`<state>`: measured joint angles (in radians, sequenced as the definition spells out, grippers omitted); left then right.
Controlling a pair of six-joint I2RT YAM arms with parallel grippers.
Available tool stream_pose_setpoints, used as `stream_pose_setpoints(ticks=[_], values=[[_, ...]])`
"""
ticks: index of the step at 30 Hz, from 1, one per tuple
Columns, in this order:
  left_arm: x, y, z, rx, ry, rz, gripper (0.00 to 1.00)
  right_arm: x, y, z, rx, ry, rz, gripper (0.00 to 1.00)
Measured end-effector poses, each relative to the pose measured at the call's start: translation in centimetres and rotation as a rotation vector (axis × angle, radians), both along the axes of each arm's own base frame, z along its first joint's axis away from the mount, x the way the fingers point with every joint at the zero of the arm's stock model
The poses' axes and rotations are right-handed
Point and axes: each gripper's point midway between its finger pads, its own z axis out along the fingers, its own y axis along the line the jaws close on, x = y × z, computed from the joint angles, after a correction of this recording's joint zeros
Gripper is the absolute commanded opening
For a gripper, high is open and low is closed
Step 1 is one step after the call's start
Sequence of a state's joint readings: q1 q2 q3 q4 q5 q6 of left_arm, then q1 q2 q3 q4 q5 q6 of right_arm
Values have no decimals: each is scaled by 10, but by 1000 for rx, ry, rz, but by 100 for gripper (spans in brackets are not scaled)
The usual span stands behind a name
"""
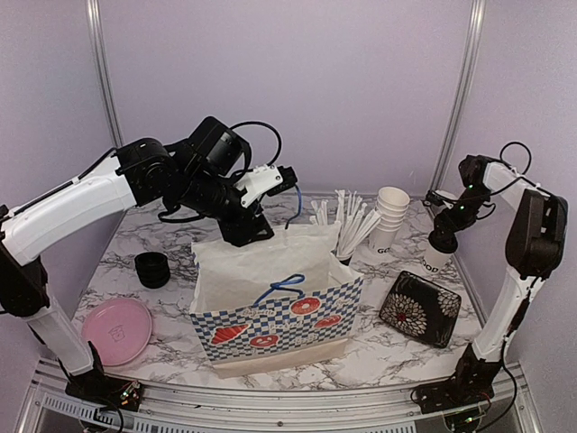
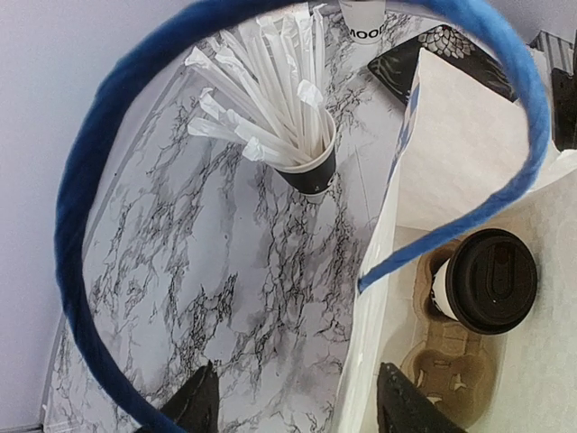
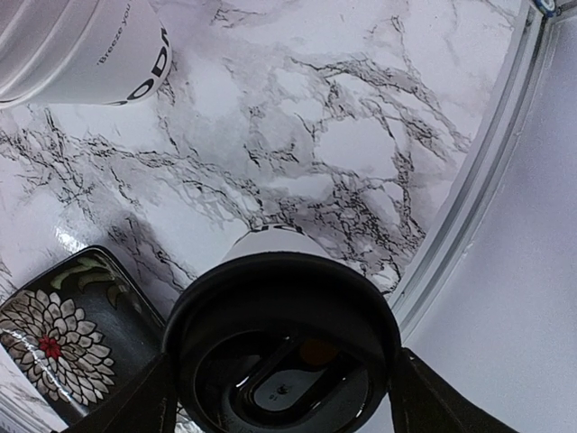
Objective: Pack the takeout coffee
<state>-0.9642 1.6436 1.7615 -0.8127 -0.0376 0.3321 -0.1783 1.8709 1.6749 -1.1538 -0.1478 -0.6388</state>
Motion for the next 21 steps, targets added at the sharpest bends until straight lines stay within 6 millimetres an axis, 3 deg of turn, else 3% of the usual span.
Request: stream_pose_setpoints(ticks=[8,12,17,21], values=[[2,12,-18,28,47,40,62,-3,1,-2,2,14,0,80],[0,17,-28,53,72,50,60,-7,1,-7,4,31,1,73],[5,21,-29,53,79,70,53,-8,1,-6,6,30,0,70],[13,26,-32,51,92,97,38,-10,2,1,6,12,2,69]])
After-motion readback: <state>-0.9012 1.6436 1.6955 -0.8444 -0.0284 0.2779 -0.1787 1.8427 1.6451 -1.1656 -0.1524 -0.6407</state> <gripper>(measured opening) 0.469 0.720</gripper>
